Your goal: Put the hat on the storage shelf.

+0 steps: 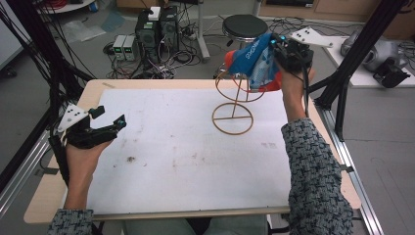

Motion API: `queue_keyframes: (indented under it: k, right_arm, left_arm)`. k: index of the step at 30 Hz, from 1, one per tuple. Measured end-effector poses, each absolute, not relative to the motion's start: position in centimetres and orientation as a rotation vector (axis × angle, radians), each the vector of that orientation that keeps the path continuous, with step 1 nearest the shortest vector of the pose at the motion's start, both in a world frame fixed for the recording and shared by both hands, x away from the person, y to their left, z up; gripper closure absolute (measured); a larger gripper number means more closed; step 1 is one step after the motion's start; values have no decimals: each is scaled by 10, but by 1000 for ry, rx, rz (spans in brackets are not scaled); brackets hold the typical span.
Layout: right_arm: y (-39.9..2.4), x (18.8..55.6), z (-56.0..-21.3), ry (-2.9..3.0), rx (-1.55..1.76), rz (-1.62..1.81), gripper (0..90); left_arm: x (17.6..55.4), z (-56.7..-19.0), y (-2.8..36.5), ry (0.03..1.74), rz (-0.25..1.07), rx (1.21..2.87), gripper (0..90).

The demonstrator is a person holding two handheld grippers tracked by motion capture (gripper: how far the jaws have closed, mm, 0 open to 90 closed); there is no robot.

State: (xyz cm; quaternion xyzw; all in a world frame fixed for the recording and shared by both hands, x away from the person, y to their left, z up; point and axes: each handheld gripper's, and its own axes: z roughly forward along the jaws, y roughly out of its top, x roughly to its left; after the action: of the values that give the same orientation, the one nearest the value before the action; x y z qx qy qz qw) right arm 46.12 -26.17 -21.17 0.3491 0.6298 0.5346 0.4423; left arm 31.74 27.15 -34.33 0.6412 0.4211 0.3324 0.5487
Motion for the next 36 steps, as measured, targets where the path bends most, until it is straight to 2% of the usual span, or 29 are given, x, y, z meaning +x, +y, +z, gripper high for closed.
queue_keyframes:
  k: [25, 36]
  right_arm:
    - [-216, 452, -225, 1775, 780, 1226, 894]
    - [-212, 450, -241, 1767, 777, 1218, 893]
  left_arm:
    - [316, -341, 274, 997, 788, 1512, 188]
    - [316, -341, 273, 995, 789, 1515, 189]
